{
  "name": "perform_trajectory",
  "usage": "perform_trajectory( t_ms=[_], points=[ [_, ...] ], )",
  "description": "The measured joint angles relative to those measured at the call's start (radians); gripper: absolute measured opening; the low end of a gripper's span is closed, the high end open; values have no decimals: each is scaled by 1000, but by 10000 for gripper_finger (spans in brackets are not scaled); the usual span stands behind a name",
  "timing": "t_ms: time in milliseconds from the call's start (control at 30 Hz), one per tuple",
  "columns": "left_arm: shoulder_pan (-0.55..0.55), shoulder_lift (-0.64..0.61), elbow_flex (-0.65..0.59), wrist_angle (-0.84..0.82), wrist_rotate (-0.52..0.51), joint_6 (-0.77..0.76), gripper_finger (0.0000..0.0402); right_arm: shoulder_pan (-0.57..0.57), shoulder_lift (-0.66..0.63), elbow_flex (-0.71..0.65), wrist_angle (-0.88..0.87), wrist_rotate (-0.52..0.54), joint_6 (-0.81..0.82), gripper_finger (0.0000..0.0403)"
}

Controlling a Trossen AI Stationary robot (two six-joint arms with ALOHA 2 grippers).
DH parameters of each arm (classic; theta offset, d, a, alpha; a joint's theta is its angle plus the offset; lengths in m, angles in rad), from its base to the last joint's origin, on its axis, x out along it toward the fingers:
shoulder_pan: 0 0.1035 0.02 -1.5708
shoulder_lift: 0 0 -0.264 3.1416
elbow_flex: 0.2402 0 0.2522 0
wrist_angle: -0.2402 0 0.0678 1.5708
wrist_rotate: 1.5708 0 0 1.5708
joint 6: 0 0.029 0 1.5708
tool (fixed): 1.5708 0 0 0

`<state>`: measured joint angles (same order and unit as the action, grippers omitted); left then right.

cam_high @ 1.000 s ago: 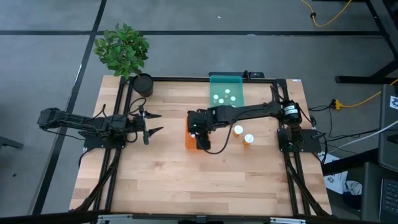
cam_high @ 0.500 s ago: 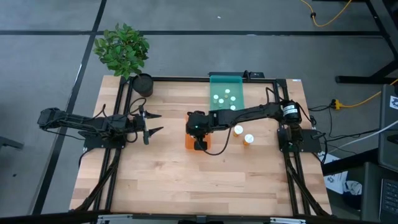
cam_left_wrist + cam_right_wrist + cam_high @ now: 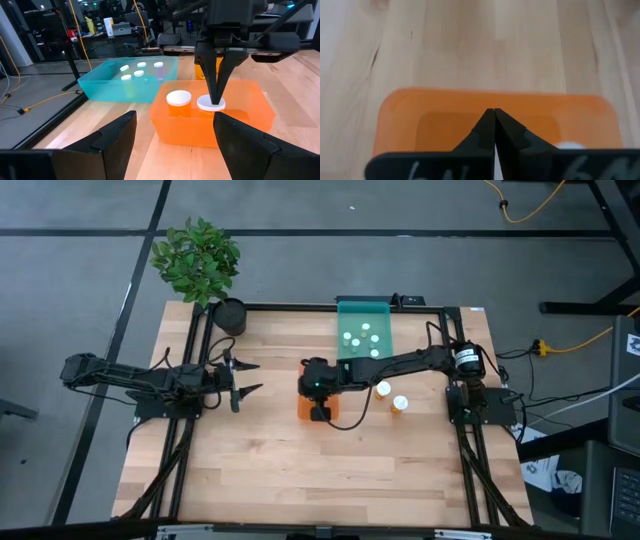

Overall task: Pick and place medicine bottles into bin by pill shape (circle, oval)
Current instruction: Put the orange capsule bottle into the orange bin, then remove the orange capsule bottle from the orange bin

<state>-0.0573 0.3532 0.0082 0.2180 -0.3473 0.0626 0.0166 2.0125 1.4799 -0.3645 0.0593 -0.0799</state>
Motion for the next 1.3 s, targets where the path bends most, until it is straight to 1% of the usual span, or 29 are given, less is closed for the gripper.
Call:
perform_trajectory(
  t_ms=[233,467,733,933,1033,1167,1300],
  points=[
    [0,0,0,0,0,0,257,0,0,0,-57,0,25,13],
    [0,0,0,0,0,0,257,0,0,0,-71,1,26,4],
    [0,0,0,0,0,0,257,-1,25,6,-71,-15,26,11],
    [0,0,0,-3,0,0,257,1,36,5,-46,-39,25,5],
    [0,0,0,-2,0,0,257,0,45,1,-109,-35,23,6],
    [0,0,0,-3,0,0,257,-1,31,34,-111,-4,23,12],
    [0,0,0,0,0,0,257,0,40,75,-172,-1,15,9]
  ],
)
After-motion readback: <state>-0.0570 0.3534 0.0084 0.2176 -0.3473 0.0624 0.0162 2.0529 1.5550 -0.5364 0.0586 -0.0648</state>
